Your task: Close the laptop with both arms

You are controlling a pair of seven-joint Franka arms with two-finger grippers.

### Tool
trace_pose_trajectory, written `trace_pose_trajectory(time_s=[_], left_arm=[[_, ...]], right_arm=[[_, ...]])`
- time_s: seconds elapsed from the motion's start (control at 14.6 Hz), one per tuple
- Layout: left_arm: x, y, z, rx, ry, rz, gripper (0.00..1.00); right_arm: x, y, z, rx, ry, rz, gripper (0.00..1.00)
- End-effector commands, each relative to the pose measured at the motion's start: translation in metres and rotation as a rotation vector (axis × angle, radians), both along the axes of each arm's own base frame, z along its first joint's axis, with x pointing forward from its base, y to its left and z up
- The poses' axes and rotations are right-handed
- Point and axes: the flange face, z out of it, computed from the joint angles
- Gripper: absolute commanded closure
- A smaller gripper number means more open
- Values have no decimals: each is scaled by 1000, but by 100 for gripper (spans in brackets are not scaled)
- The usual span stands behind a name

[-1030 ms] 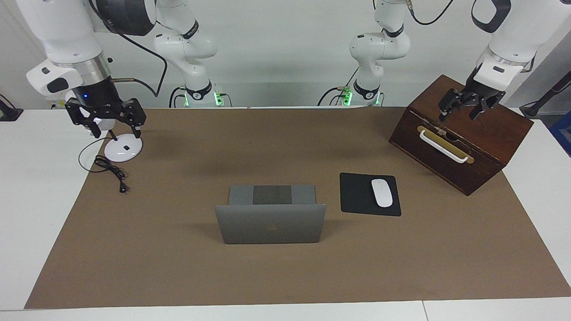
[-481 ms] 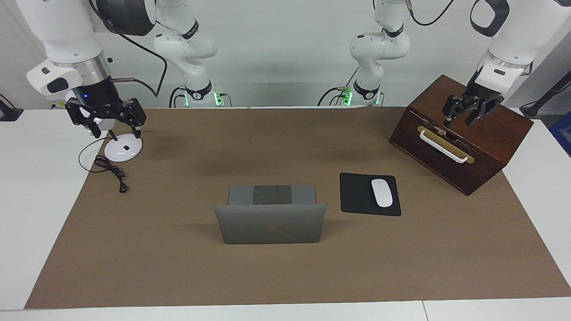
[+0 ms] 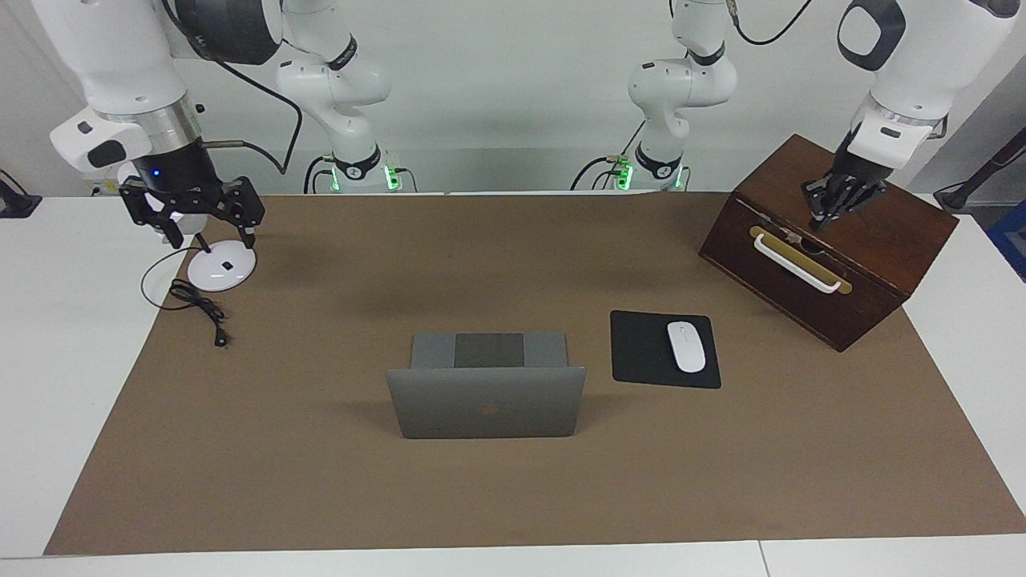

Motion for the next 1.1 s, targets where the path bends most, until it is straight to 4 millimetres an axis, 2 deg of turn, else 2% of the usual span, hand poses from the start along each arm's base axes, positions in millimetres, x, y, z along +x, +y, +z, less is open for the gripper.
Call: trace_pose_trajectory(time_s=[0.0, 0.14, 0.21, 0.41, 0.62, 0.69, 0.82, 0.96, 1.03], left_arm=[[-7, 1, -2, 12, -36, 30, 100], [-6, -1, -5, 13, -42, 21, 100], [-5, -6, -4, 13, -56, 12, 100], [-9, -20, -15, 14, -75, -24, 100], [-17, -43, -34, 8, -133, -65, 100], [-19, -56, -41, 0, -147, -89, 100], [-21, -82, -50, -18, -156, -130, 100], [-25, -113, -53, -40, -158, -177, 100], [-22, -123, -57, -44, -162, -191, 100]], right_arm=[[2, -6, 3, 15, -7, -14, 0], [3, -11, 8, 40, -25, -34, 0], [5, -7, 19, 80, -51, -41, 0], [8, 1, 19, 80, -53, -35, 0], [9, 5, 18, 92, -53, -44, 0], [13, 7, 14, 95, -53, -63, 0], [41, 13, 11, 96, -154, -76, 0], [74, 17, -6, 88, -204, -69, 0], [93, 25, -17, 83, -228, -58, 0]])
